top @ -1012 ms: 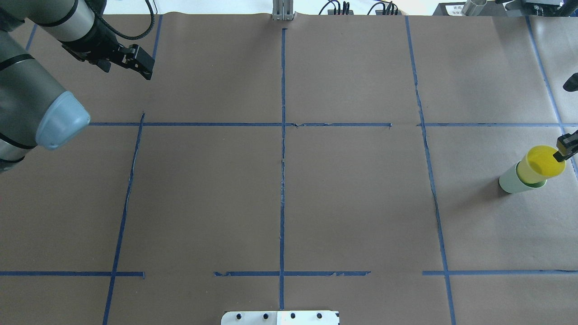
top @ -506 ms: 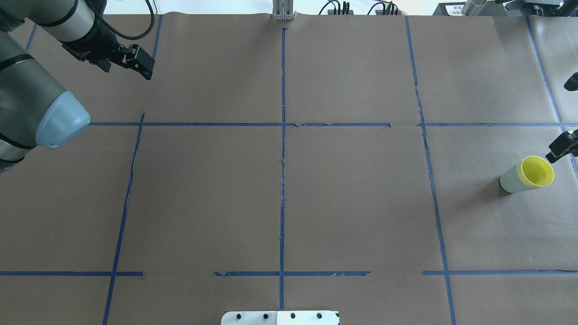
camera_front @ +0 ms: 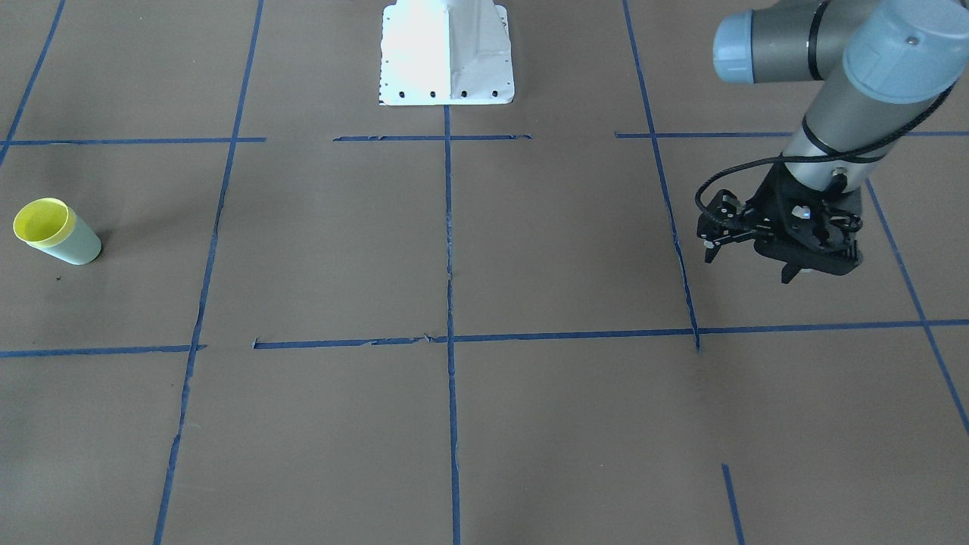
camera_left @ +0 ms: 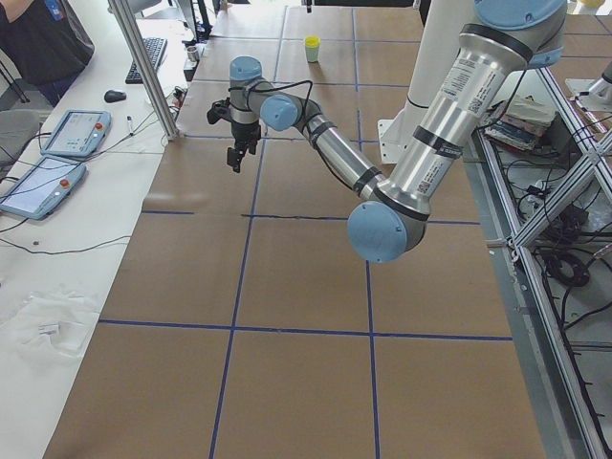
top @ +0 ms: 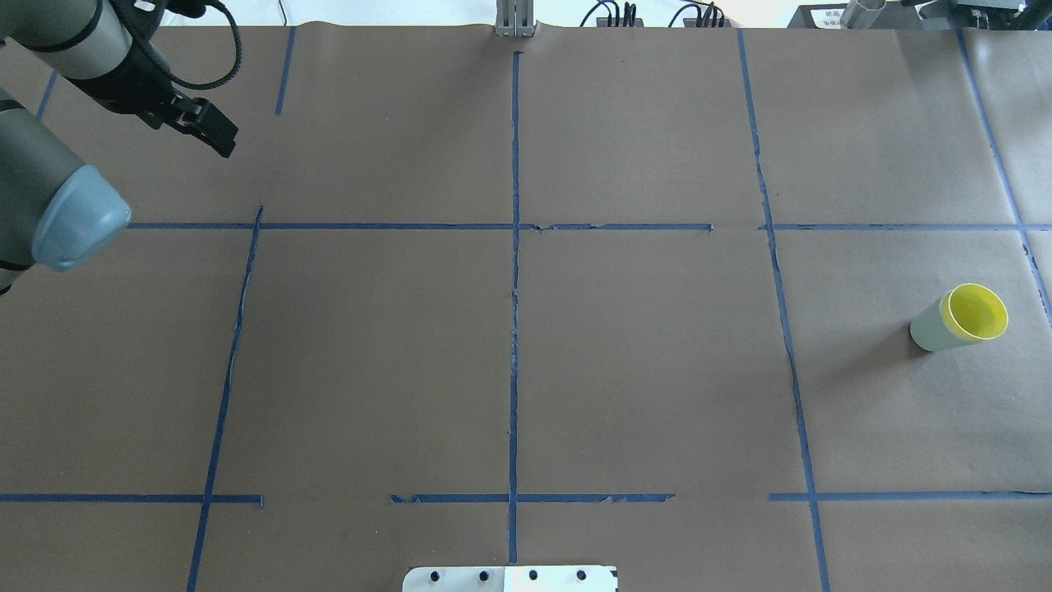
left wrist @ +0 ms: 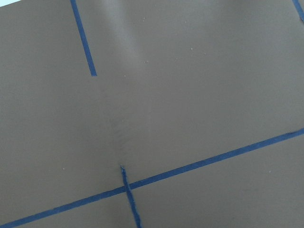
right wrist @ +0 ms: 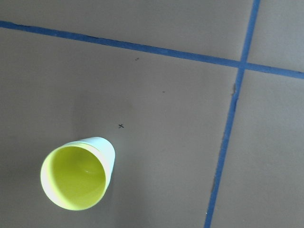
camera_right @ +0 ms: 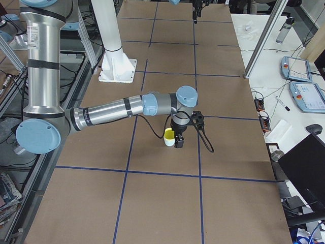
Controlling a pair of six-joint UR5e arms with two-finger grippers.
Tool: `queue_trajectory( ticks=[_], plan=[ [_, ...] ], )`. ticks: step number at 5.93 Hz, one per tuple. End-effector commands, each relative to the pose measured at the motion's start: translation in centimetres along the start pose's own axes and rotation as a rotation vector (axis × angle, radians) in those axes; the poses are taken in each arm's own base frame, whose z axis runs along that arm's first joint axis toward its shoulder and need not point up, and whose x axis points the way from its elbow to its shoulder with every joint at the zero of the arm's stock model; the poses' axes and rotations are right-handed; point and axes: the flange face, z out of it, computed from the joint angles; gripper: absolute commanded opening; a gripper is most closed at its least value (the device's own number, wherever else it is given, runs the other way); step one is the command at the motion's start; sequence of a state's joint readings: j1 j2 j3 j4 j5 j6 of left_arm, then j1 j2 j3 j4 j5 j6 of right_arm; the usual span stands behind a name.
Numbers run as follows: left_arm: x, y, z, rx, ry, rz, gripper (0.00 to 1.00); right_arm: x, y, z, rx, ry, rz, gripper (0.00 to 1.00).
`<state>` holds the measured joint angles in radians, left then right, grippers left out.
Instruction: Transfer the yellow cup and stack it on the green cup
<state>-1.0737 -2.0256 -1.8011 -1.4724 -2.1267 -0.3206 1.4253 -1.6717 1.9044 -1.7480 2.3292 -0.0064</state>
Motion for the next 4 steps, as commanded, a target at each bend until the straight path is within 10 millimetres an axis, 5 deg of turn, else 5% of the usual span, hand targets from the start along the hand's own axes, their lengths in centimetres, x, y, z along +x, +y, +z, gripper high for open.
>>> queue_trajectory(
  ticks=[1,3,4],
  plan=[
    [-13.8,5.4,-1.7,-0.043,0.058,-0.052,1.0,3.9,3.6,-0.7,0.014,0.001,0.084,1.0],
    [-25.5,15.7,-1.2,-0.116,0.026,-0.084,1.0,3.9,3.6,-0.6,0.013,0.001,0.09,1.0],
    [-29.0,20.3,-1.1,-0.132,0.018,-0.162,1.0,3.9,3.7,-0.6,0.013,0.001,0.091,1.0]
  ],
)
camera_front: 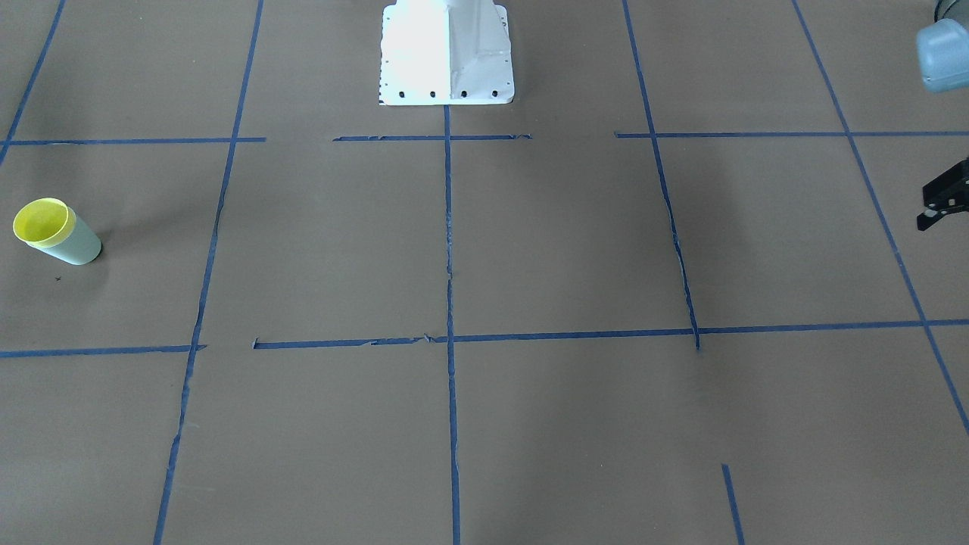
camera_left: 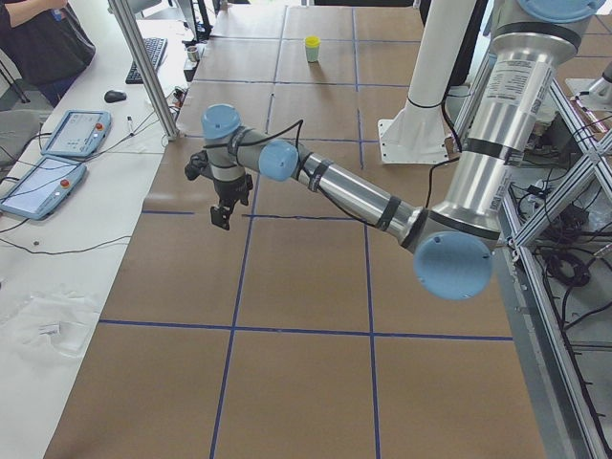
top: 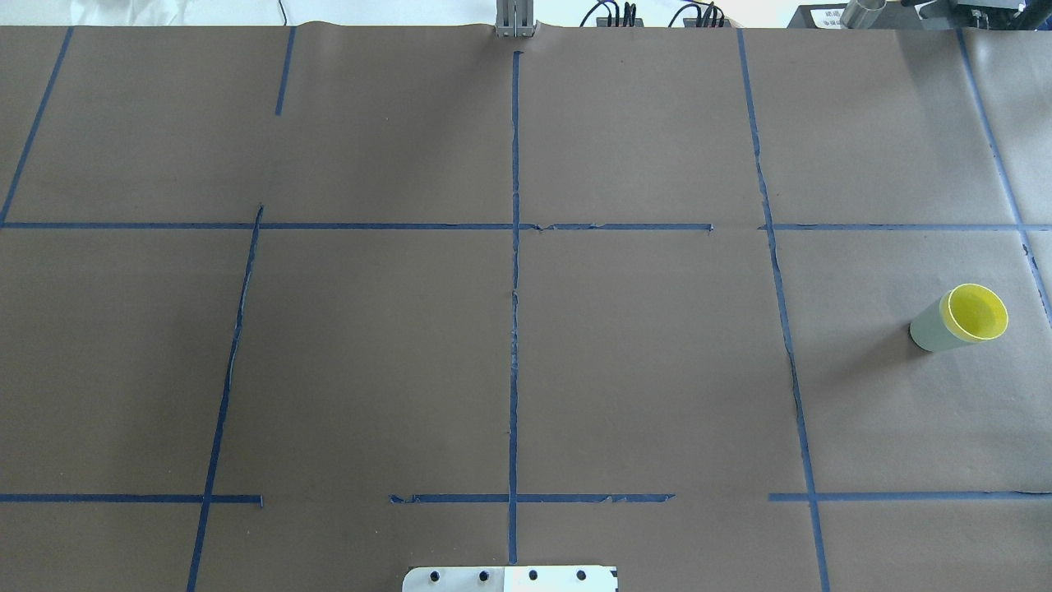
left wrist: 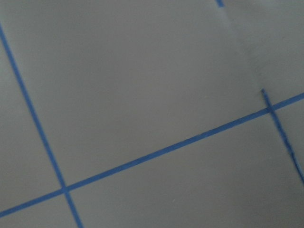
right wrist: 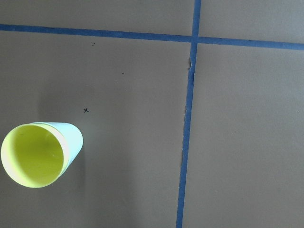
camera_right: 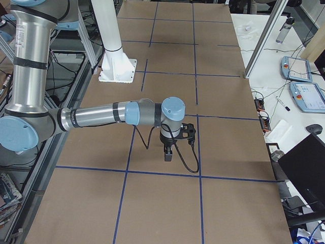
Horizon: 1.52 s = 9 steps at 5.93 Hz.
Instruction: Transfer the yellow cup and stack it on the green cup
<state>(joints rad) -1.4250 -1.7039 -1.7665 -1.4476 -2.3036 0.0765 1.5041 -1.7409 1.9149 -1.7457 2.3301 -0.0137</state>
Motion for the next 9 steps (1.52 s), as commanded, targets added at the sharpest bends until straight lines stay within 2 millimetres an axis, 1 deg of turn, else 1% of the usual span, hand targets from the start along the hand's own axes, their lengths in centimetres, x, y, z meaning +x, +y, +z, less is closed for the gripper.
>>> queue_trajectory(
  ticks=[1,2,4,5,6,8,9],
  plan=[
    [-6.9,9.2,3.2,-0.084,-0.011,-0.14,1.0,0.1,0.0,0.1,-0.001,0.0,0.005,1.0],
    [-8.3,11.0,5.0,-0.125,-0.008,-0.177,1.0,0.0,0.0,0.0,0.0,0.0,0.005,1.0],
    [-8.6,11.4,5.4,-0.132,0.003,-0.191,1.0,-0.1,-0.1,-0.1,0.002,0.0,0.003,1.0],
    [-8.0,11.1,4.6,-0.118,-0.006,-0.184,1.0,-0.1,0.0,-0.2,0.003,0.0,0.001,1.0],
    [-8.0,10.8,4.5,-0.115,-0.014,-0.176,1.0,-0.2,-0.1,-0.3,0.006,0.0,-0.001,1.0],
    [-7.9,10.9,4.9,-0.123,-0.011,-0.178,1.0,-0.4,0.0,-0.4,0.009,0.002,-0.006,1.0],
    [-8.3,11.0,5.2,-0.13,-0.01,-0.184,1.0,-0.5,0.0,-0.5,0.011,0.0,-0.013,1.0]
  ],
)
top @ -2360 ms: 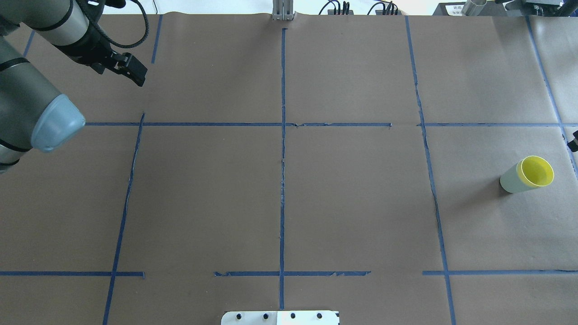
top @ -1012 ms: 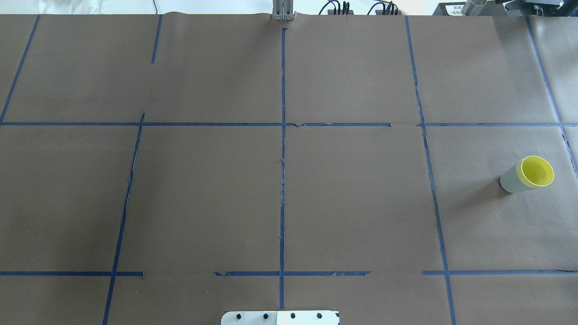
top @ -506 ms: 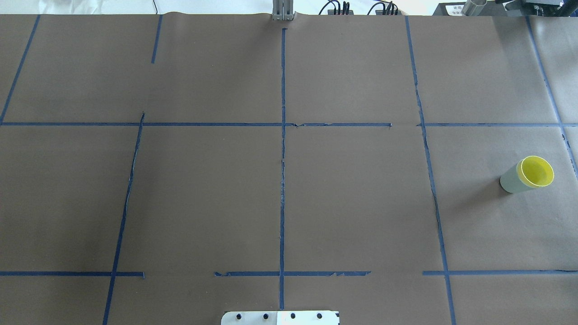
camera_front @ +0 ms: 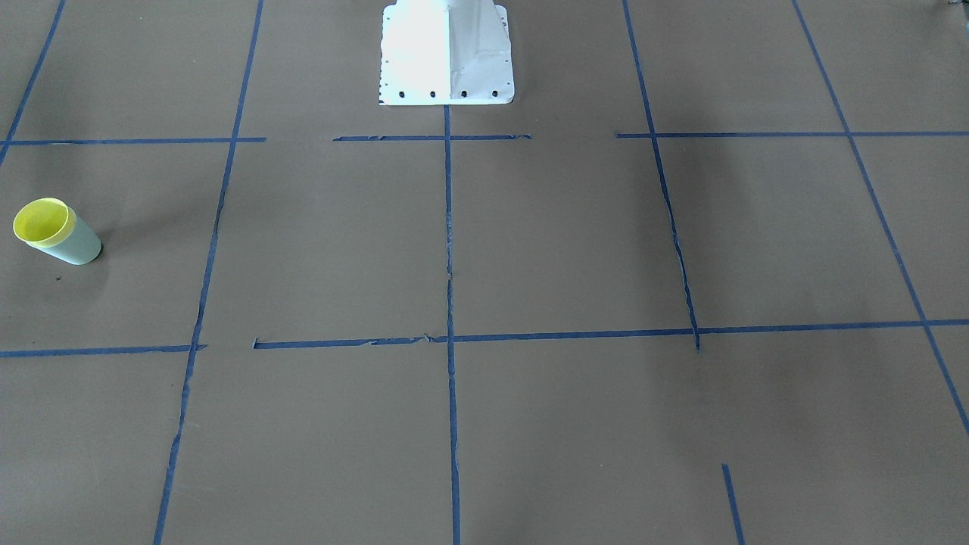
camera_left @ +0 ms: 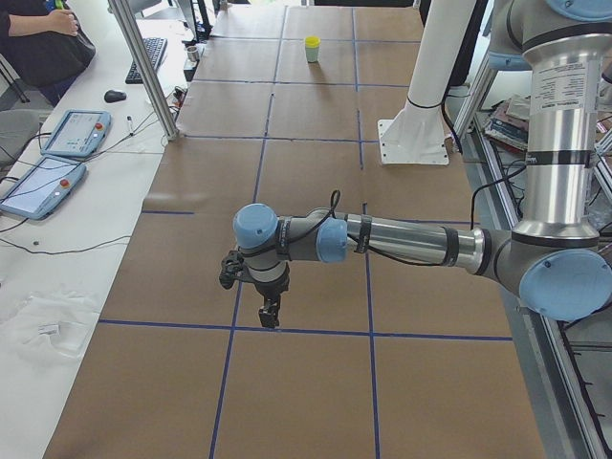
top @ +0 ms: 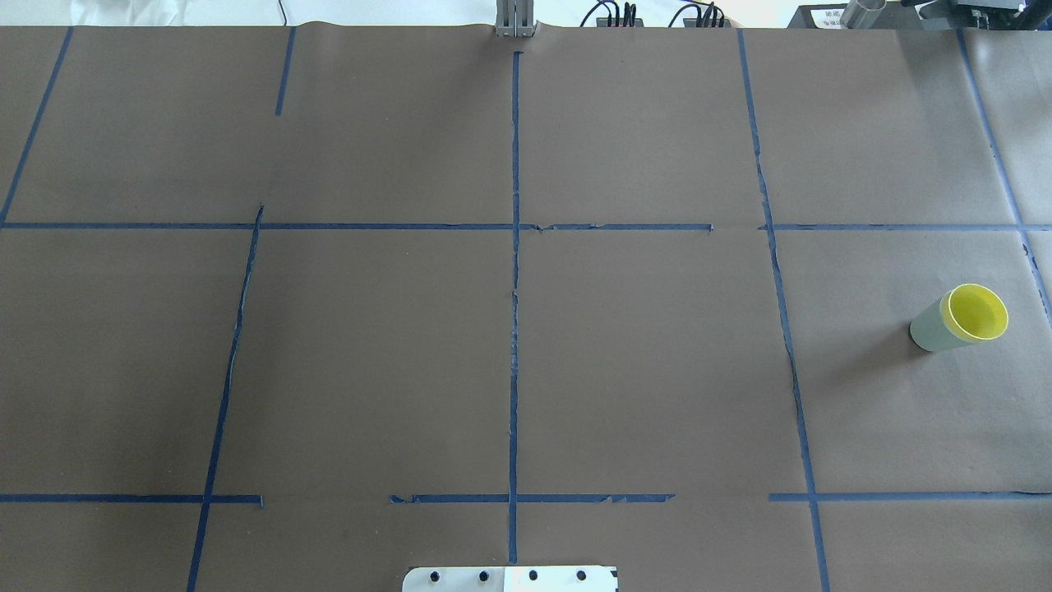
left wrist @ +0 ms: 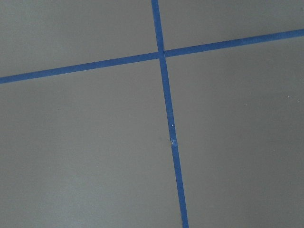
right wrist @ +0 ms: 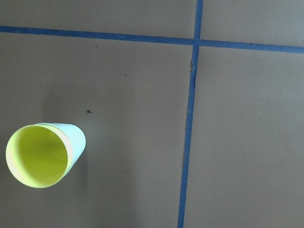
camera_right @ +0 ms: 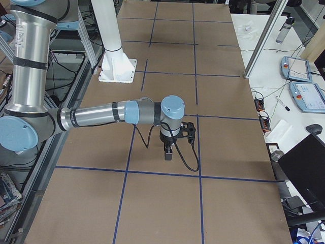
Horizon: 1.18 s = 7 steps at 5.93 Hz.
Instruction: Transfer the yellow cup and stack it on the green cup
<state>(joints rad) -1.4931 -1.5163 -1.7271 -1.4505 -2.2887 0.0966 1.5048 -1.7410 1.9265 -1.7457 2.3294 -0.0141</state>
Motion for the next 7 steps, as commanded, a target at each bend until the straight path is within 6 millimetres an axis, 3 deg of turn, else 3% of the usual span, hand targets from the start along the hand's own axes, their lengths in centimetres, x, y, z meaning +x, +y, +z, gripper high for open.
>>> queue_trajectory(
  ticks=[1,7],
  plan=[
    [-0.2,0.0,0.26,-0.005,0.0,-0.004,1.0,-0.11,0.0,-0.11,0.002,-0.001,-0.003,1.0],
    [-0.41,0.73,0.71,-0.017,0.003,-0.011,1.0,-0.11,0.0,-0.11,0.002,-0.001,-0.005,1.0]
  ],
)
